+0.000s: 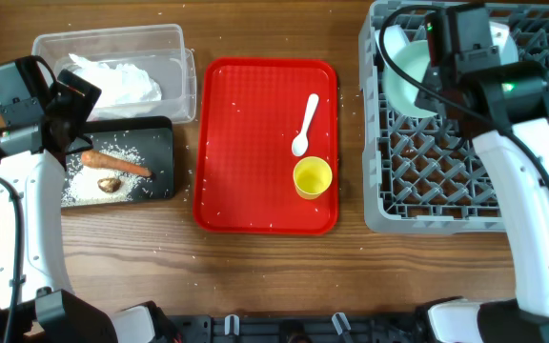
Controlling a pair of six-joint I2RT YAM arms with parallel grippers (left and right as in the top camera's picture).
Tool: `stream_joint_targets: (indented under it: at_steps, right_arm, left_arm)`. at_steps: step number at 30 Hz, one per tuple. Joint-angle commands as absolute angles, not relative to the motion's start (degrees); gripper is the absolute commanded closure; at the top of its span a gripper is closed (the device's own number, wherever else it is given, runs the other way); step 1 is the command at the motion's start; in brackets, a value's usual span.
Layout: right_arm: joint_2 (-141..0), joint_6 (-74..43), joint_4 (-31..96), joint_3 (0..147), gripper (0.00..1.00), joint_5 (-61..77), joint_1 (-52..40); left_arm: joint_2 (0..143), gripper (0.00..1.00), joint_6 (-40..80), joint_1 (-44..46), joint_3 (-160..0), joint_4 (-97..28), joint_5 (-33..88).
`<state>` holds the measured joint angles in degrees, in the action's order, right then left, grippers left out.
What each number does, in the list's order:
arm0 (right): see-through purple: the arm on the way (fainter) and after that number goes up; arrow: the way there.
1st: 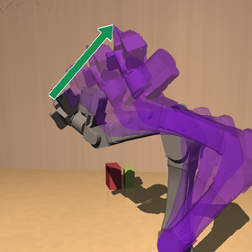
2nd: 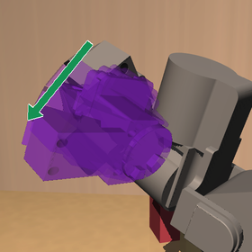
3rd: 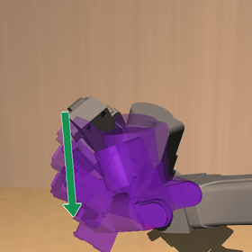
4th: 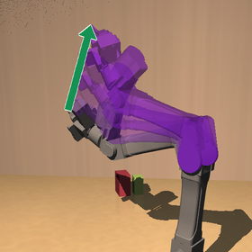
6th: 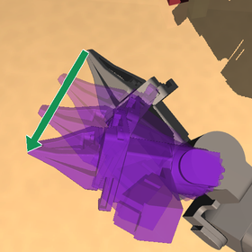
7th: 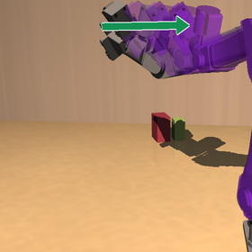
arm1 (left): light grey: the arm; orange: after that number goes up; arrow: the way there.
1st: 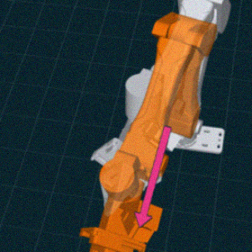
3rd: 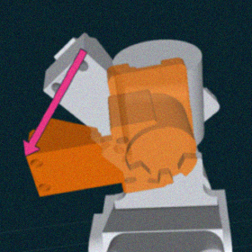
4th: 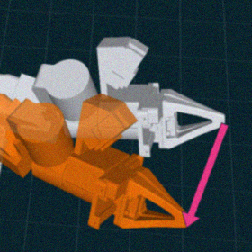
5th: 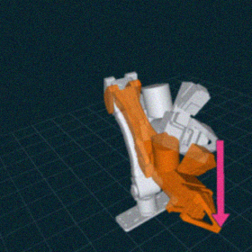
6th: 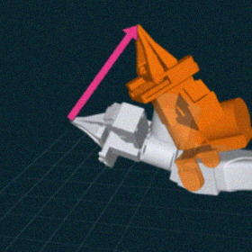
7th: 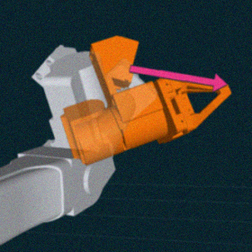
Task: Sort waste into correct bins and load items into the dishwasher rack
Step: 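Grasp the mint bowl with the right gripper and place it in the rack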
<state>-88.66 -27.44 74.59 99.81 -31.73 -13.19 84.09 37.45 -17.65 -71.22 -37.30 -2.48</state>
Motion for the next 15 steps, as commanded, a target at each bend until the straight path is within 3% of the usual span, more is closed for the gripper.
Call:
stream_joint_targets:
  at_steps: [1, 7, 12, 15]
  right_arm:
    - [-92.2, -28.4, 76.5, 97.6, 0.96, -55.9, -13.3]
    - [-98.9, -15.0, 73.4, 97.6, 0.96, -62.0, -13.9]
    - [-104.7, 9.8, 57.9, 97.6, 0.96, -63.9, -17.3]
    - [-106.6, 15.0, 54.5, 97.6, 0.96, -68.0, -18.5]
  left_arm:
    - [83.2, 0.00, 38.2, -18.0, -72.3, -37.3, -2.5]
    - [83.2, 0.00, 38.2, -18.0, -72.3, -37.3, -2.4]
    - [83.2, 0.00, 38.2, -18.0, -72.3, -37.3, -2.5]
    - [83.2, 0.00, 38.2, -18.0, -72.3, -37.3, -2.5]
